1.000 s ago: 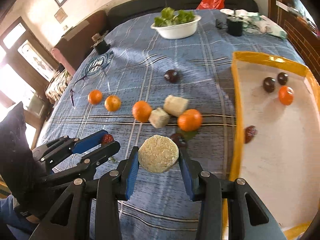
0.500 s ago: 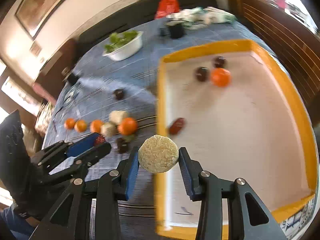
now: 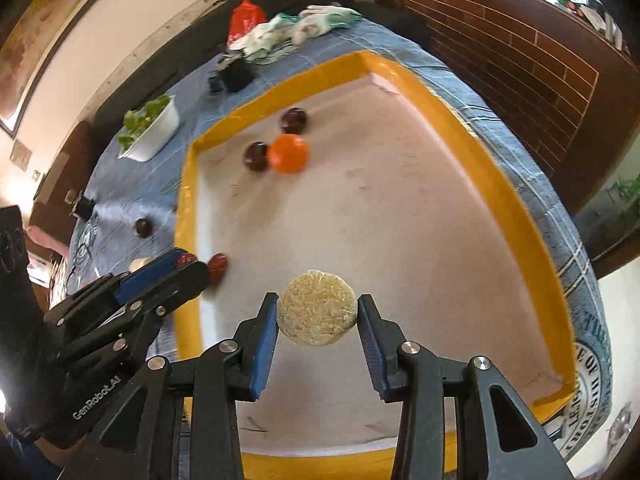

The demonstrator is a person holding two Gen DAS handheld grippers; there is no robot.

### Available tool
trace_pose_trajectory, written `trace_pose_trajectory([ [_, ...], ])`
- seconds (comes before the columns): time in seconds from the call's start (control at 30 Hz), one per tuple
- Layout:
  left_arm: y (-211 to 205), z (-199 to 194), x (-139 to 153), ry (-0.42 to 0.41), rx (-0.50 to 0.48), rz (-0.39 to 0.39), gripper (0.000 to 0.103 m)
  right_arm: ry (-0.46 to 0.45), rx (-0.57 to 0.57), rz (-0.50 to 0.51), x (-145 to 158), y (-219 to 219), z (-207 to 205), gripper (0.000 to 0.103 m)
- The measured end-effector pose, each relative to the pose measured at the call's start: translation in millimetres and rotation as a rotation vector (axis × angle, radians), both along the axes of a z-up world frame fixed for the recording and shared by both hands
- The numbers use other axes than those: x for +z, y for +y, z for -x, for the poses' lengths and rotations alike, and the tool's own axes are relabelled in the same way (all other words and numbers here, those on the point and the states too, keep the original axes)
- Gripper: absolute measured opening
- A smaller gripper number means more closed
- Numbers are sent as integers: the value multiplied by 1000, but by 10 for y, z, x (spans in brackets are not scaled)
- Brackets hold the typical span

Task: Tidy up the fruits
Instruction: 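Carry the red date and white cake over the yellow tray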

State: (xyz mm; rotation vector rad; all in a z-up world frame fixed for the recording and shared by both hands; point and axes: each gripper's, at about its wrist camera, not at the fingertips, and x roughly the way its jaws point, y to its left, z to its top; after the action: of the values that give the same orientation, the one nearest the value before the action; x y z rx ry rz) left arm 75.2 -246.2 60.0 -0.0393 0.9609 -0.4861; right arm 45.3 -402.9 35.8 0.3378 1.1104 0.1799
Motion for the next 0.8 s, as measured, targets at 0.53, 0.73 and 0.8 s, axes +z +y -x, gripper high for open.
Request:
trace_pose_trajectory([
  [0.53,-309,-466,-298,68,6,-32,26,32,18,54,-185,-158,-399,43],
  [0.73,-294,-525,-360,77,15,-37,26,15,34,82,-177,-108,-530,43],
  [0.8,-312,-520,-368,69,7,-45,26,11,33,86,-176,-97,-551,43],
])
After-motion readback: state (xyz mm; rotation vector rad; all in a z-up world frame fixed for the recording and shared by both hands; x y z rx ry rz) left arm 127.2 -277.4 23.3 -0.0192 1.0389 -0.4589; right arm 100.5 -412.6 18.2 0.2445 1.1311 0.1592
